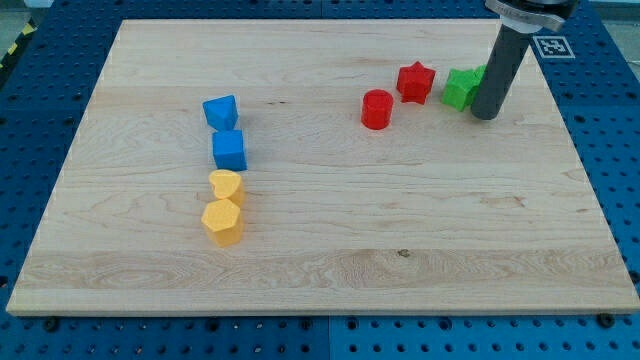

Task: Move the red circle to the left side of the red star

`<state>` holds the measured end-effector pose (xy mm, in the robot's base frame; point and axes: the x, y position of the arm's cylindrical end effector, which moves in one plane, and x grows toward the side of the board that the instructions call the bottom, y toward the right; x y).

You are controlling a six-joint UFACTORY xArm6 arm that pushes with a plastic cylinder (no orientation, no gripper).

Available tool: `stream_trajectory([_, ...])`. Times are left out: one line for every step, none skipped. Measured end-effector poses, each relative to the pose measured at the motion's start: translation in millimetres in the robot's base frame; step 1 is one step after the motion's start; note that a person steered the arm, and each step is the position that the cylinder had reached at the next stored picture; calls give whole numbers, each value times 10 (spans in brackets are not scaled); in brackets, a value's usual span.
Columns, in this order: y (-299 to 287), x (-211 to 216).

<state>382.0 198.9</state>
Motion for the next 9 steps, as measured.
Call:
stream_trajectory([-146,-130])
stream_trajectory([-170,-157])
stream_trajectory([-176,-26])
stream_trajectory([-309,325])
stream_trajectory([-354,429])
stream_trajectory([-483,460])
stream_trajectory([-868,603])
stream_trajectory([-1261,658])
stream_trajectory([-1586,589])
